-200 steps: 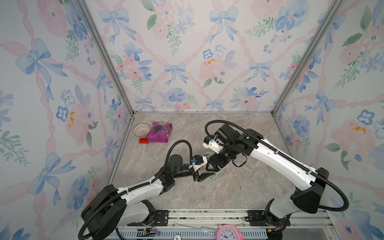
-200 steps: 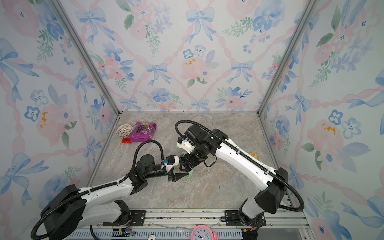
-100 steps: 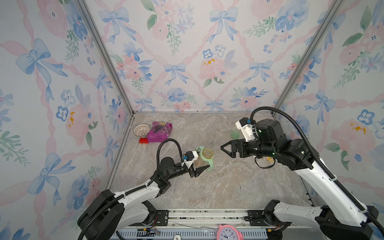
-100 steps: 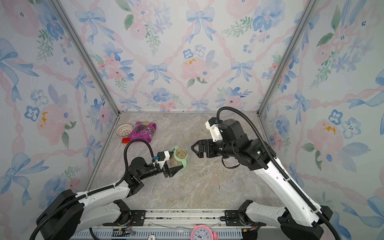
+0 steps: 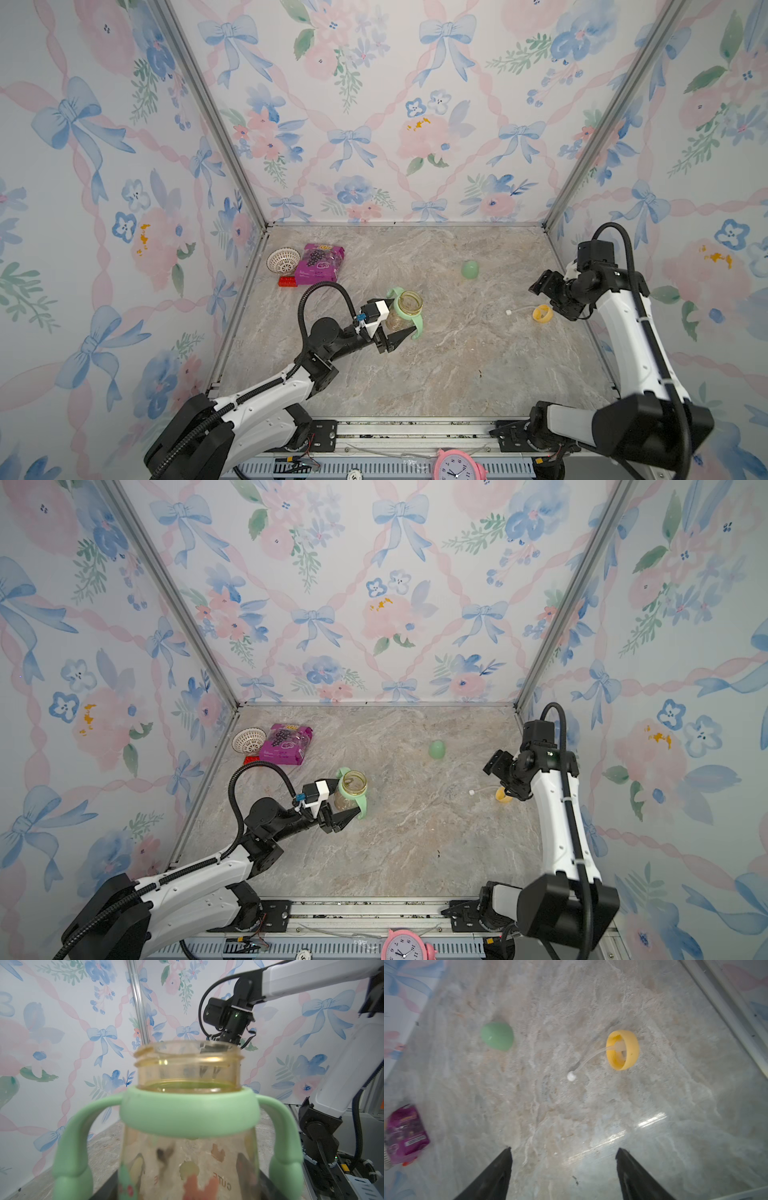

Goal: Assemble the baby bottles
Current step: Pick up the nipple from the center of the board.

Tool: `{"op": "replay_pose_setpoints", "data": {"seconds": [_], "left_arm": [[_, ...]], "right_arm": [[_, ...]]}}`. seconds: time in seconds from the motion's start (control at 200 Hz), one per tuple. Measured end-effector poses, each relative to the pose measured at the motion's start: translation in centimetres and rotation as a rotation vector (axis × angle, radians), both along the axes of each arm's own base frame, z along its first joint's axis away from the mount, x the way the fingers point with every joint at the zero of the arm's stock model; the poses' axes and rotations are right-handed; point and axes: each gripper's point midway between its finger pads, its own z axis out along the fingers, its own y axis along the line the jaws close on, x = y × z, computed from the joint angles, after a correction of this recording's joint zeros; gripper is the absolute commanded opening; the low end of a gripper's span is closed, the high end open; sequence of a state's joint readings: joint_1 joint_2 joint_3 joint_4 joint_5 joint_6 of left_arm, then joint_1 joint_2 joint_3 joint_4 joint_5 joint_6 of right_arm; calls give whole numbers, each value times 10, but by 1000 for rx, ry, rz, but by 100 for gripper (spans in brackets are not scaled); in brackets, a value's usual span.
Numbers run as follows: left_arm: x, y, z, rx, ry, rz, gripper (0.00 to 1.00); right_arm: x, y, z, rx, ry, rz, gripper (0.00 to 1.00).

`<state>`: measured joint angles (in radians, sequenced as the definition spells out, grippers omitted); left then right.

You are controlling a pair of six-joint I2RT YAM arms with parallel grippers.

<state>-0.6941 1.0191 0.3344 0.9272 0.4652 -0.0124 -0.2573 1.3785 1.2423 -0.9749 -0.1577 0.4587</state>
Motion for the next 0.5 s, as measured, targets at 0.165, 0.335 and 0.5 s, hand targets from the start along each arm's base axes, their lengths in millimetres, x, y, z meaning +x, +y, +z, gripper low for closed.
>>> {"op": "replay_pose_setpoints", "data": {"seconds": [0.165, 0.335, 0.5], "left_arm": [[-2, 1, 2, -1, 2, 8, 26], [-2, 2, 0, 8, 16, 16, 26], [-1, 4, 1, 8, 18, 28, 26]], "right_arm": [[27, -25, -65, 19, 107, 2, 62], [34, -47, -67, -24, 85, -7, 57], [34, -72, -67, -54, 69, -52, 50]]}}
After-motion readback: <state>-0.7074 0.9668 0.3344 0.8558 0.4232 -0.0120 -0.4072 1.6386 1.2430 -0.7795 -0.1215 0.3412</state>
